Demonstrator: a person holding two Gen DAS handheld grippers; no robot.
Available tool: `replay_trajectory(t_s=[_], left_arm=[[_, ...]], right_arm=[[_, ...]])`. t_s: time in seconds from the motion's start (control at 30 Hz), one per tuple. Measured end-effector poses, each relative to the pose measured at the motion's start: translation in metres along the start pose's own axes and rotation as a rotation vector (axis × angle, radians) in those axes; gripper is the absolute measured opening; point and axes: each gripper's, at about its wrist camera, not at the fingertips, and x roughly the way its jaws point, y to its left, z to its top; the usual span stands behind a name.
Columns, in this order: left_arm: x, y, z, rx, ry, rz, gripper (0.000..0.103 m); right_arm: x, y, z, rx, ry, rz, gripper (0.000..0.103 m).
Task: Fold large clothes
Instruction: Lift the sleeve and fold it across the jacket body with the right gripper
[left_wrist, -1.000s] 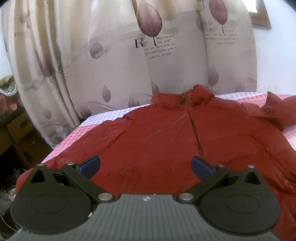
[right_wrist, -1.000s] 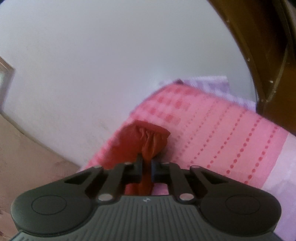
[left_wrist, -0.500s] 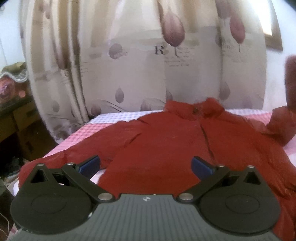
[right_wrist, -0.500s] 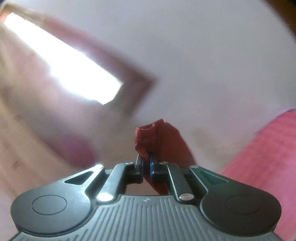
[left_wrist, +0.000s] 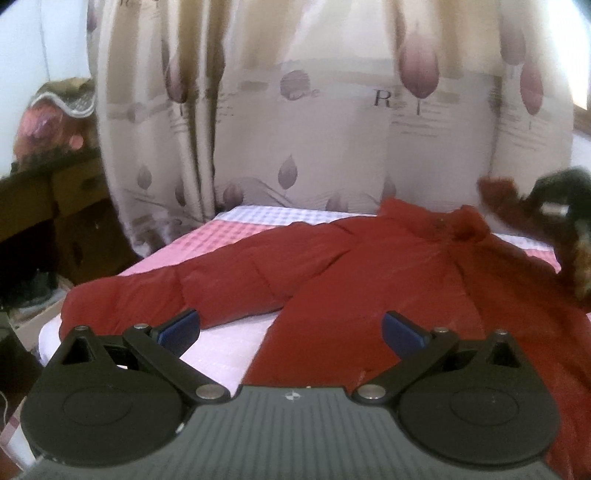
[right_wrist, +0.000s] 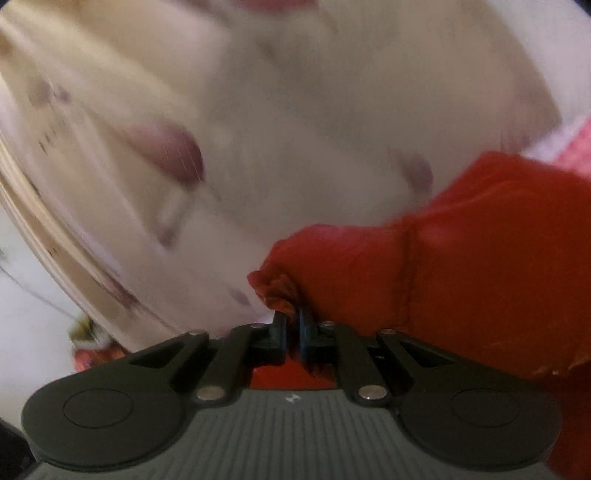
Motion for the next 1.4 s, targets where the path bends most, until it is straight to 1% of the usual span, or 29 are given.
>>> replay_trajectory(t_s=[0.07, 0.2, 0.23, 0.33, 0.43, 0.53, 0.6, 0.67, 0.73, 0.8, 0.87, 0.9, 0.93, 0.97, 1.03, 1.07, 1.13, 1.2, 1.27, 1.33, 1.4], left_arm=[[0.004, 0.006, -0.004, -0.004, 0.014, 0.006, 0.103], [0.01, 0.018, -0.011, -0.023, 0.033, 0.014, 0.103], [0.012, 0.019, -0.012, -0.025, 0.037, 0.019, 0.103], [0.016, 0.028, -0.015, -0.038, 0.048, 0.03, 0.103], [0.02, 0.035, -0.016, -0.054, 0.061, 0.041, 0.103], [0.023, 0.042, -0.017, -0.071, 0.068, 0.045, 0.103], [0.024, 0.047, -0.018, -0.09, 0.07, 0.041, 0.103], [0.026, 0.054, -0.017, -0.135, 0.078, 0.032, 0.103], [0.029, 0.066, -0.018, -0.202, 0.078, 0.019, 0.103], [0.033, 0.077, -0.018, -0.252, 0.081, 0.023, 0.103], [0.038, 0.091, -0.018, -0.289, 0.068, 0.024, 0.103], [0.04, 0.097, -0.018, -0.297, 0.062, 0.036, 0.103], [0.044, 0.105, -0.018, -0.308, 0.064, 0.063, 0.103], [0.047, 0.113, -0.018, -0.327, 0.064, 0.081, 0.102], [0.054, 0.131, -0.02, -0.369, 0.067, 0.084, 0.1], [0.058, 0.141, -0.021, -0.395, 0.083, 0.089, 0.095], [0.064, 0.157, -0.025, -0.442, 0.104, 0.101, 0.094], [0.069, 0.174, -0.03, -0.502, 0.125, 0.105, 0.094], [0.07, 0.189, -0.036, -0.553, 0.132, 0.118, 0.094], [0.071, 0.206, -0.042, -0.608, 0.132, 0.13, 0.094], [0.073, 0.224, -0.049, -0.672, 0.115, 0.131, 0.094]], right_arm=[[0.022, 0.001, -0.02, -0.027, 0.054, -0.041, 0.005], [0.049, 0.009, -0.06, -0.099, 0.148, -0.11, 0.005], [0.051, 0.01, -0.07, -0.126, 0.166, -0.132, 0.005], [0.059, 0.013, -0.084, -0.174, 0.207, -0.178, 0.005], [0.054, 0.01, -0.092, -0.213, 0.233, -0.206, 0.005], [0.059, 0.009, -0.098, -0.228, 0.245, -0.22, 0.005], [0.062, 0.011, -0.103, -0.264, 0.249, -0.235, 0.005], [0.068, 0.015, -0.111, -0.336, 0.247, -0.258, 0.005], [0.072, 0.023, -0.112, -0.374, 0.251, -0.284, 0.005], [0.073, 0.025, -0.111, -0.385, 0.257, -0.291, 0.005], [0.069, 0.029, -0.105, -0.361, 0.27, -0.294, 0.005], [0.062, 0.034, -0.102, -0.348, 0.261, -0.304, 0.007], [0.051, 0.038, -0.101, -0.337, 0.227, -0.289, 0.012], [0.039, 0.043, -0.101, -0.33, 0.195, -0.257, 0.015], [0.009, 0.055, -0.103, -0.33, 0.147, -0.171, 0.038], [-0.006, 0.06, -0.106, -0.339, 0.13, -0.136, 0.044], [-0.039, 0.071, -0.114, -0.373, 0.111, -0.058, 0.067], [-0.069, 0.079, -0.126, -0.412, 0.102, -0.002, 0.075], [-0.095, 0.083, -0.139, -0.445, 0.108, 0.039, 0.075], [-0.116, 0.082, -0.152, -0.466, 0.122, 0.044, 0.075], [-0.133, 0.079, -0.16, -0.465, 0.131, 0.044, 0.076]])
